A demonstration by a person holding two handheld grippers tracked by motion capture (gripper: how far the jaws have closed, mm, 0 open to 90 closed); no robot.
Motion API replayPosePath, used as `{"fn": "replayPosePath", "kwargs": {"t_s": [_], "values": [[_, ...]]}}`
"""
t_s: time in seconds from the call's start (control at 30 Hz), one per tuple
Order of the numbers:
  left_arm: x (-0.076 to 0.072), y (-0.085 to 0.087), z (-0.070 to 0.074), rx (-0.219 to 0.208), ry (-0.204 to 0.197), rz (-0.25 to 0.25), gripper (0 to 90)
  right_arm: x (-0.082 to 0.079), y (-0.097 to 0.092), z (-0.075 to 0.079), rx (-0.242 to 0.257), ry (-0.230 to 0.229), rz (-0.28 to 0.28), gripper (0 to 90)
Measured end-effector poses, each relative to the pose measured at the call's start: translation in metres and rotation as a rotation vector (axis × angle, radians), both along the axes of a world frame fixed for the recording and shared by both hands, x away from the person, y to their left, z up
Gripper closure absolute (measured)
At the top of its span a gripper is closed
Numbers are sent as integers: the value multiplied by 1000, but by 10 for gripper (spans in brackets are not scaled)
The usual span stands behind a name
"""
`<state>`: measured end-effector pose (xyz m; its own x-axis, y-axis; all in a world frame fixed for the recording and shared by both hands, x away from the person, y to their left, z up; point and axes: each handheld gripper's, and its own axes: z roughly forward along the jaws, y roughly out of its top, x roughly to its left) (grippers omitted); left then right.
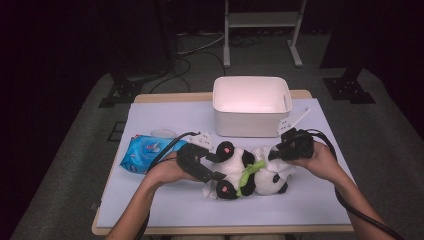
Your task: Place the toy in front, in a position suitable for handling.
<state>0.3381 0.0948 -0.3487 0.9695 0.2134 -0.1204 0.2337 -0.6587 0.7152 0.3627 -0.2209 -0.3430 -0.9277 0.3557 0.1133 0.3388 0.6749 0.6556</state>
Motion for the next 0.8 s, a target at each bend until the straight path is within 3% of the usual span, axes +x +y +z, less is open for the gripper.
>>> {"fn": "replayPosePath", "kwargs": {"t_s": [0.3, 0.8], "values": [[1, 3, 5, -13, -17, 29, 324, -9, -6, -3, 38, 12, -5, 844], [13, -13, 3, 30, -44, 60, 334, -22, -11, -7, 53, 14, 2, 847]]}}
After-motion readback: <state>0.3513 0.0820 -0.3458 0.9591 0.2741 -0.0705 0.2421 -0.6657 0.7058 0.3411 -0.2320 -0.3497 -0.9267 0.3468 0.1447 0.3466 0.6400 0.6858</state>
